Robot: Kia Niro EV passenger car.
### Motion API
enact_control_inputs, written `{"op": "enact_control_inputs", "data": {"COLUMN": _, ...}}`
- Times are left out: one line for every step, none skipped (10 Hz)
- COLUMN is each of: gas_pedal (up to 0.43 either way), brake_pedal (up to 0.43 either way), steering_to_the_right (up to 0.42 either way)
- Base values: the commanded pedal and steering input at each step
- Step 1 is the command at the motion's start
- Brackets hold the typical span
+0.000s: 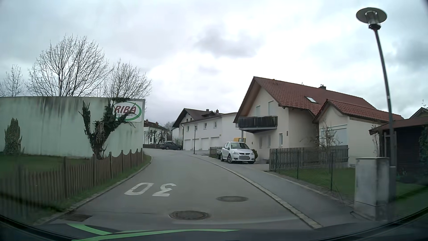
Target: Follow the waypoints while adhering to traffic rules and regulations
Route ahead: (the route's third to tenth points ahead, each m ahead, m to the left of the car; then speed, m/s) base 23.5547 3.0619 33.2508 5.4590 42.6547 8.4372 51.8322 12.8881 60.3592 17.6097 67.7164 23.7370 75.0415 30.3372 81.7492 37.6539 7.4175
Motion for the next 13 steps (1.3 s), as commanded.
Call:
{"op": "enact_control_inputs", "data": {"gas_pedal": 0.189, "brake_pedal": 0.0, "steering_to_the_right": -0.036}}
{"op": "enact_control_inputs", "data": {"gas_pedal": 0.189, "brake_pedal": 0.0, "steering_to_the_right": -0.036}}
{"op": "enact_control_inputs", "data": {"gas_pedal": 0.189, "brake_pedal": 0.0, "steering_to_the_right": -0.036}}
{"op": "enact_control_inputs", "data": {"gas_pedal": 0.189, "brake_pedal": 0.0, "steering_to_the_right": -0.035}}
{"op": "enact_control_inputs", "data": {"gas_pedal": 0.177, "brake_pedal": 0.0, "steering_to_the_right": -0.035}}
{"op": "enact_control_inputs", "data": {"gas_pedal": 0.177, "brake_pedal": 0.0, "steering_to_the_right": -0.035}}
{"op": "enact_control_inputs", "data": {"gas_pedal": 0.169, "brake_pedal": 0.0, "steering_to_the_right": -0.035}}
{"op": "enact_control_inputs", "data": {"gas_pedal": 0.169, "brake_pedal": 0.0, "steering_to_the_right": -0.035}}
{"op": "enact_control_inputs", "data": {"gas_pedal": 0.169, "brake_pedal": 0.0, "steering_to_the_right": -0.035}}
{"op": "enact_control_inputs", "data": {"gas_pedal": 0.169, "brake_pedal": 0.0, "steering_to_the_right": -0.036}}
{"op": "enact_control_inputs", "data": {"gas_pedal": 0.169, "brake_pedal": 0.0, "steering_to_the_right": -0.036}}
{"op": "enact_control_inputs", "data": {"gas_pedal": 0.169, "brake_pedal": 0.0, "steering_to_the_right": -0.036}}
{"op": "enact_control_inputs", "data": {"gas_pedal": 0.169, "brake_pedal": 0.0, "steering_to_the_right": -0.036}}
